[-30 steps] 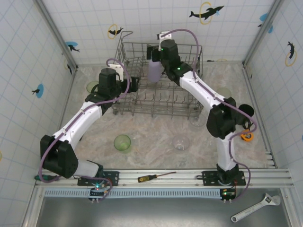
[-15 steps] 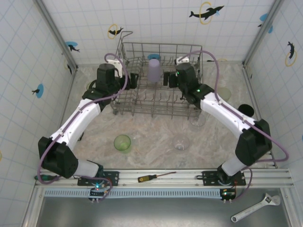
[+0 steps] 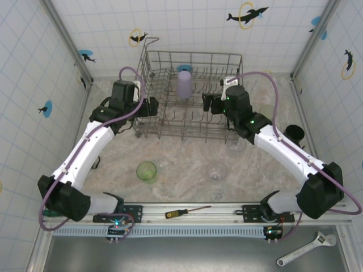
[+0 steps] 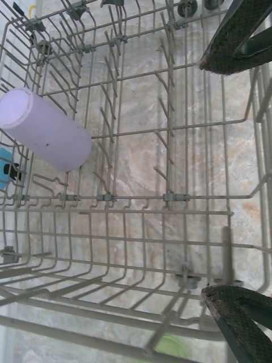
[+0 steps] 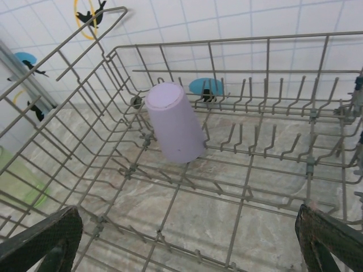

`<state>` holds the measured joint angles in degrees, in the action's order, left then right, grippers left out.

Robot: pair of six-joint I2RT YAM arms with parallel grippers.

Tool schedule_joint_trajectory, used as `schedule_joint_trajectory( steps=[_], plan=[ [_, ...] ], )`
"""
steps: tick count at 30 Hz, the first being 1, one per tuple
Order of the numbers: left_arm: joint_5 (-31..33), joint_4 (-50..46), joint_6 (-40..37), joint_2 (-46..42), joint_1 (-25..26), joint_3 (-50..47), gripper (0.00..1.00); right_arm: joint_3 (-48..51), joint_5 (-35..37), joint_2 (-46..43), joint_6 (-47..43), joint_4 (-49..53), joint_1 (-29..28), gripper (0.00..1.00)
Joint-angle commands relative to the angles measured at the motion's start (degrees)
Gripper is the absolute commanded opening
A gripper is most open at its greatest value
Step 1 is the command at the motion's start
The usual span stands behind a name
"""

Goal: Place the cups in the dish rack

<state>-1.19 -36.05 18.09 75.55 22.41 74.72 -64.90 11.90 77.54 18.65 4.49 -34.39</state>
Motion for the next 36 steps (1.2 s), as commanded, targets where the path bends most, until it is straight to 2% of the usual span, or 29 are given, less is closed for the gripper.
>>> schedule_joint_trajectory(
  steps=[1, 5, 10, 22, 26, 34, 36],
  plan=[
    [-0.1, -12.3, 3.6, -1.4, 0.7, -3.0, 0.98, 1.0, -2.3, -0.5, 0.5, -1.5, 0.1, 1.00],
    [1.1, -13.7, 5.1, -4.5, 0.7, -6.3, 0.98, 0.8, -2.9, 0.5, 0.2, -0.6, 0.2, 1.00],
    [-2.1, -11.7, 6.2, -8.4, 0.7, -6.5, 0.98, 0.2, -3.6, 1.6, 1.1, -0.5, 0.2, 1.00],
    [-4.3, -20.8, 4.4, -9.4, 1.0, -14.8, 0.97, 1.6, -4.5, 1.3, 2.1, -0.2, 0.2, 1.00],
    [-3.3, -22.6, 5.1, -9.8, 1.4, -16.5, 0.91, 2.8, -4.3, 1.1, 2.8, 0.0, 0.2, 1.00],
    [-4.0, -26.9, 4.1, -10.0, 1.5, -19.9, 0.67, 4.2, -4.8, 0.8, 3.9, -1.1, 0.1, 1.00],
    [-4.3, -27.1, 4.2, -10.7, 3.8, -21.6, 0.66, 4.1, -4.8, 0.9, 3.9, -0.9, 0.1, 1.00]
  ],
)
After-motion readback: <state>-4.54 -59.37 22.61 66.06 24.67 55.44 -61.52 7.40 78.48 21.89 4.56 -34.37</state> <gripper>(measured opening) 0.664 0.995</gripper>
